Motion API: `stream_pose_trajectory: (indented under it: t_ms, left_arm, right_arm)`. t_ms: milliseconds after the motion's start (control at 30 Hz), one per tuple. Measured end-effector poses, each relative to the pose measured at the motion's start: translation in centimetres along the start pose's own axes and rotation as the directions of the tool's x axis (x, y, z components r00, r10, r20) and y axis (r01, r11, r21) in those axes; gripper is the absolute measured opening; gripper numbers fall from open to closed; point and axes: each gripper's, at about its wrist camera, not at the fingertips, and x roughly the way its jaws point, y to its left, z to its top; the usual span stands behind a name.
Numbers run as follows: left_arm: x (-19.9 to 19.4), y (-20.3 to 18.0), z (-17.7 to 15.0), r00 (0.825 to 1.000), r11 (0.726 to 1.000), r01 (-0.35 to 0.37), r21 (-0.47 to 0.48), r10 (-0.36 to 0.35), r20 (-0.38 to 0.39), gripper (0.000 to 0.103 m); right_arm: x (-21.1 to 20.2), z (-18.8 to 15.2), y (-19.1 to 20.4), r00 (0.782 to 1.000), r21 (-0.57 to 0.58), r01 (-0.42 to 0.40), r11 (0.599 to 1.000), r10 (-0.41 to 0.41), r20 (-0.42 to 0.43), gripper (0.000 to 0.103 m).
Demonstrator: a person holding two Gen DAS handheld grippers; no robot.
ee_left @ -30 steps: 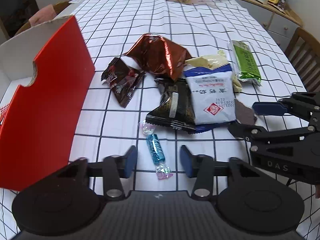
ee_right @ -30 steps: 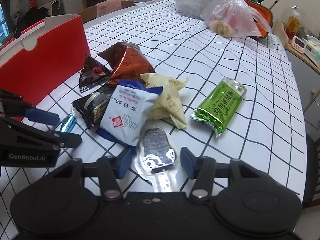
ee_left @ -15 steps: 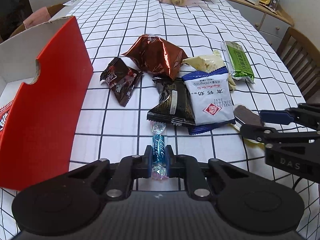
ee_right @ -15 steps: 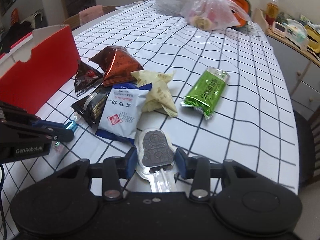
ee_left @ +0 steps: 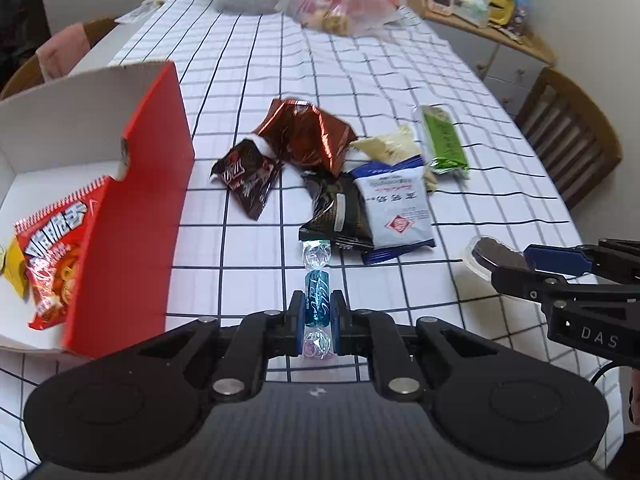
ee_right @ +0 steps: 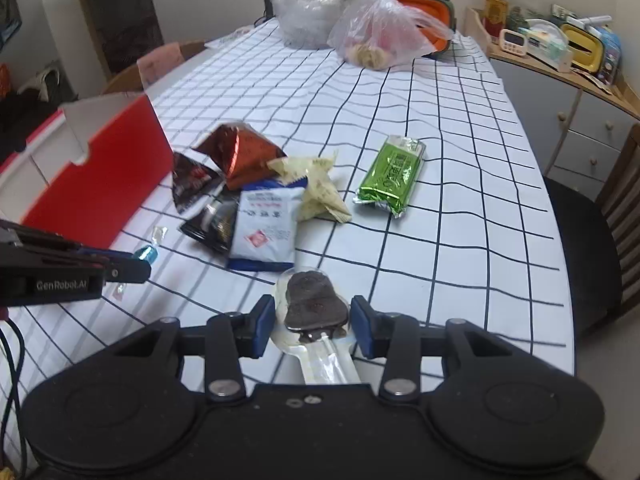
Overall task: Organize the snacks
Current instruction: 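Carry both snacks over the box and open both tools to drop them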
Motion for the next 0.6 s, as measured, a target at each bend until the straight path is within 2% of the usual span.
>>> stream_pose_trajectory:
  t_ms: [267, 600]
  left_arm:
    - [-3.9, 1.7, 0.4, 0.997, 0.998, 0.061, 0.011, -0.062, 0.035, 0.012]
    - [-8.0, 5.5, 1.6, 0.993, 0.998, 0.061, 0.022, -0.063, 0.099, 0.012]
  right_arm:
    - [-3.8, 1.3, 3.5, 0.999, -0.007, -0.001, 1.000, 0.001, 0.048, 0.040]
    - [-5.7, 4.2, 9.2, 0.990, -0.040, -0.033, 0.999, 0.039, 0.135, 0.040]
